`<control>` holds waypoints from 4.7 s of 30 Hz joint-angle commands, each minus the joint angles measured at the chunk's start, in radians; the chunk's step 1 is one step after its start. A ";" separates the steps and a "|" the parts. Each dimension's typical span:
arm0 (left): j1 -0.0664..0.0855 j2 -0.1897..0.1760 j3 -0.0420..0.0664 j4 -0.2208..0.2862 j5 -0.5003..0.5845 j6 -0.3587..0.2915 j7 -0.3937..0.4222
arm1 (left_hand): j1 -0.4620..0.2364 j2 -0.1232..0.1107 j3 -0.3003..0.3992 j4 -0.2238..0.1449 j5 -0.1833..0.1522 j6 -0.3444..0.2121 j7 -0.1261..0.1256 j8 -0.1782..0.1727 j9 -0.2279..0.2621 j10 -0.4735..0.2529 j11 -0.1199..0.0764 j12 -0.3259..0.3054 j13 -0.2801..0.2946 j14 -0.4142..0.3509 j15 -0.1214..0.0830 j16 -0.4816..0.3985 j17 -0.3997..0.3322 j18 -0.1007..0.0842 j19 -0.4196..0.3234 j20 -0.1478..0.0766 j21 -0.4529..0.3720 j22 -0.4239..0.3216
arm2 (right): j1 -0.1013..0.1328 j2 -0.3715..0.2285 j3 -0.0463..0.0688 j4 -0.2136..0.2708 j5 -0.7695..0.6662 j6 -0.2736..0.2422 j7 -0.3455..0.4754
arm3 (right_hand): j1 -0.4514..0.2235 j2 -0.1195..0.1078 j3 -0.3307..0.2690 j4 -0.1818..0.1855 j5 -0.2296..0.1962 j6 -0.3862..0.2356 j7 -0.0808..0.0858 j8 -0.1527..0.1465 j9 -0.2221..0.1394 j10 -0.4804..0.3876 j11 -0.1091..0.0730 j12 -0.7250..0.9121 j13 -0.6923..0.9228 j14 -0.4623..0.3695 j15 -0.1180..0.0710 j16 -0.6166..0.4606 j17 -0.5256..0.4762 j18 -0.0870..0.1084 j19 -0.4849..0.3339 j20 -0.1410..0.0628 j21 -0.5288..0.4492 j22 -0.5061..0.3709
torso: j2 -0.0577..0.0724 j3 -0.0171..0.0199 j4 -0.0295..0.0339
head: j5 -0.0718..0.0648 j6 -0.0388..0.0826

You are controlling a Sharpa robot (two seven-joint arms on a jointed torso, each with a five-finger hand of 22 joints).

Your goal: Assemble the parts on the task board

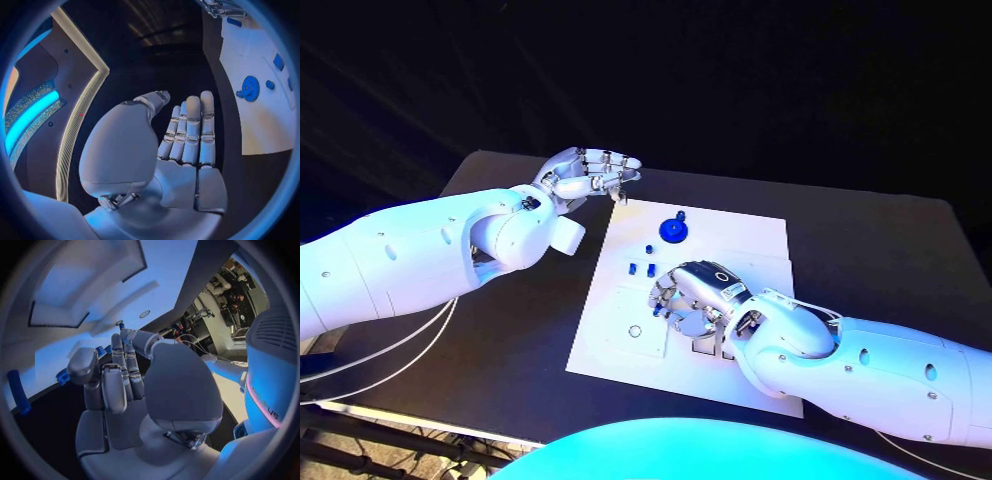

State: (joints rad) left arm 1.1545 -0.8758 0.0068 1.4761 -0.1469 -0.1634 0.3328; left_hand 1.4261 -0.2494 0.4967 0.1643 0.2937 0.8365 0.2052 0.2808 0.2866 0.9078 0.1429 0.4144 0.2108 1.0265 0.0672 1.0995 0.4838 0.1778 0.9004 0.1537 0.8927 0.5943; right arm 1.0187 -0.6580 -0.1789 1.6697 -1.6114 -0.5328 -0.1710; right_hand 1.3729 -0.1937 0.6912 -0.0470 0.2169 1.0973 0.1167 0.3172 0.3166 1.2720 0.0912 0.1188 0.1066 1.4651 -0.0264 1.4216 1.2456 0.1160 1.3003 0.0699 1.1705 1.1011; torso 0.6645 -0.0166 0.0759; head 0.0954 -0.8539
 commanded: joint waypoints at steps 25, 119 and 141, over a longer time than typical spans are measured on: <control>0.001 0.002 0.001 0.000 0.003 0.012 0.003 | 0.005 0.000 -0.007 -0.001 0.003 -0.010 0.000 0.004 -0.001 -0.008 -0.001 0.004 -0.001 -0.008 -0.001 -0.005 -0.001 0.005 0.001 0.006 -0.006 -0.001 | -0.001 0.009 -0.002 -0.007 -0.051 0.062 -0.038 | -0.004 0.007 0.006 0.001 0.003 0.005 0.004 0.003 0.002 0.049 -0.043 0.001 0.010 0.048 -0.004 0.001 -0.005 -0.004 -0.001 0.001 -0.003 -0.005 | 0.000 -0.0001 -0.0003 | 0.001 0.000; 0.000 -0.007 -0.001 -0.002 -0.025 0.022 -0.002 | 0.014 0.006 -0.010 -0.005 0.004 -0.014 0.000 0.010 -0.002 -0.020 0.000 0.010 -0.002 -0.016 0.000 -0.005 0.000 0.006 -0.002 0.007 -0.009 -0.003 | 0.153 -0.234 0.002 0.056 0.083 0.264 -0.110 | 0.208 0.017 -0.402 0.333 0.012 -0.069 0.027 -0.149 -0.004 -0.184 -0.011 0.216 -0.041 0.039 0.026 0.035 -0.018 0.005 0.002 0.035 -0.116 -0.023 | 0.000 0.0005 -0.0002 | -0.068 0.031; 0.000 -0.007 -0.001 -0.004 -0.031 0.022 -0.004 | 0.016 0.008 -0.010 -0.005 0.004 -0.014 0.000 0.013 -0.001 -0.021 0.000 0.013 -0.002 -0.017 0.000 -0.004 0.000 0.006 -0.002 0.007 -0.009 -0.003 | 0.144 -0.234 0.002 0.065 0.092 0.162 -0.130 | 0.098 -0.010 -0.051 0.195 0.006 -0.008 0.001 -0.062 0.084 -0.036 -0.044 0.170 -0.006 0.046 -0.001 0.049 0.010 -0.004 0.017 0.006 -0.060 0.058 | 0.000 0.0006 0.0000 | -0.065 0.026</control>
State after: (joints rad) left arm 1.1545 -0.8839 0.0051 1.4716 -0.1732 -0.1529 0.3218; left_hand 1.4340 -0.2415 0.4911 0.1585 0.2937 0.8293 0.2051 0.2901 0.2867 0.8936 0.1430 0.4221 0.2101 1.0183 0.0682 1.0995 0.4839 0.1777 0.9004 0.1537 0.8889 0.5929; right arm 1.1625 -0.8906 -0.1772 1.7287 -1.5268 -0.3358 -0.2992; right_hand 1.4838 -0.2106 0.6340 0.1490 0.2230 1.0928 0.1176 0.2482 0.3422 1.1651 0.1090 0.2950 0.0766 1.4666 -0.0219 1.4663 1.2543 0.1316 1.3185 0.0840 1.1056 1.1579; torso 0.6645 -0.0159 0.0761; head 0.0290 -0.8283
